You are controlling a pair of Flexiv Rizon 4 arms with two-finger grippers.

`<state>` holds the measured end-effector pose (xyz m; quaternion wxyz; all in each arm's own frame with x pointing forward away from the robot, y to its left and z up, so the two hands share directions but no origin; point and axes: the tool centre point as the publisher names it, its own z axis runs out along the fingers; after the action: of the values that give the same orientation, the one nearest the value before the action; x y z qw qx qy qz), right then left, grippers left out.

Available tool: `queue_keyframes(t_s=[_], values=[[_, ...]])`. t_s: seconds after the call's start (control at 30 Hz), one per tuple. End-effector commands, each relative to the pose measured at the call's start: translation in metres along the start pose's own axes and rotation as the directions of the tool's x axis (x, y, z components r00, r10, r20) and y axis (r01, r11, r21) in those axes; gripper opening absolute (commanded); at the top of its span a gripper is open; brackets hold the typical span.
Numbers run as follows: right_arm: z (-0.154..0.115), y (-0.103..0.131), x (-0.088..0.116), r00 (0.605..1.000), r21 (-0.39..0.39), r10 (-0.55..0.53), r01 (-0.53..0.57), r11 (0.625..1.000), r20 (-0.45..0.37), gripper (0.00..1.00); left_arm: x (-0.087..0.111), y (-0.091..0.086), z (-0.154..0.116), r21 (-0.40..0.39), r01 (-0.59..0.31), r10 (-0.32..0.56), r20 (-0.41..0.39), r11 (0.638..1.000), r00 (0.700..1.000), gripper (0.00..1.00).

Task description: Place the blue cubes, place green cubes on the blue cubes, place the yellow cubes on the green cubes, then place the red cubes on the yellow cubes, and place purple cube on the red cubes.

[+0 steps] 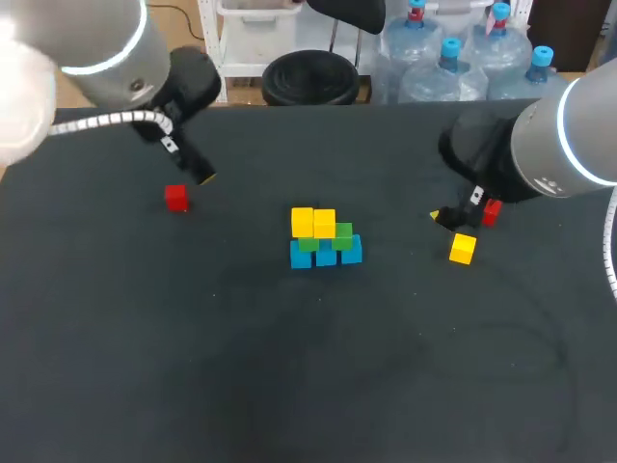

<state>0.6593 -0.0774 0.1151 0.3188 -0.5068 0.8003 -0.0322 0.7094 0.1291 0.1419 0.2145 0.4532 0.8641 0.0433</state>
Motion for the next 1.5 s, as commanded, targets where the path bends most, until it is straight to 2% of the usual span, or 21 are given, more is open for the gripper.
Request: queue_keyframes(t_s=[0.03,0.43,0.6,1.17,1.27,1.33,1.4,1.5], values=[[0.001,0.002,0.002,1.000,0.010,0.002,-0.002,1.000,0.007,1.00,0.007,0.004,-0.006,-0.005,0.004,-0.003,0.185,1.000,0.983,1.00],[0.001,0.002,0.002,1.000,0.010,0.002,-0.002,1.000,0.007,1.00,-0.001,0.016,-0.021,0.033,-0.025,0.018,0.219,0.999,0.976,1.00],[0.001,0.002,0.002,1.000,0.010,0.002,-0.002,1.000,0.007,1.00,-0.008,0.010,-0.023,0.044,-0.069,0.060,0.176,0.997,0.983,1.00],[0.001,0.002,0.002,1.000,0.010,0.002,-0.002,1.000,0.007,1.00,-0.008,0.010,-0.023,0.044,-0.069,0.060,0.176,0.997,0.983,1.00],[0.009,0.011,0.000,0.998,-0.025,-0.034,0.033,0.999,-0.051,1.00,-0.008,0.010,-0.023,0.044,-0.069,0.060,0.176,0.997,0.983,1.00],[0.016,0.013,0.006,0.992,-0.046,-0.035,0.030,0.998,-0.125,1.00,-0.008,0.010,-0.023,0.044,-0.069,0.060,0.176,0.997,0.983,1.00],[0.016,0.014,0.012,0.987,-0.088,-0.025,0.011,0.996,-0.156,1.00,-0.008,0.010,-0.023,0.044,-0.069,0.060,0.176,0.997,0.983,1.00],[0.014,0.013,0.023,0.977,-0.096,-0.058,0.039,0.995,-0.205,1.00,-0.008,0.010,-0.023,0.044,-0.069,0.060,0.176,0.997,0.983,1.00]])
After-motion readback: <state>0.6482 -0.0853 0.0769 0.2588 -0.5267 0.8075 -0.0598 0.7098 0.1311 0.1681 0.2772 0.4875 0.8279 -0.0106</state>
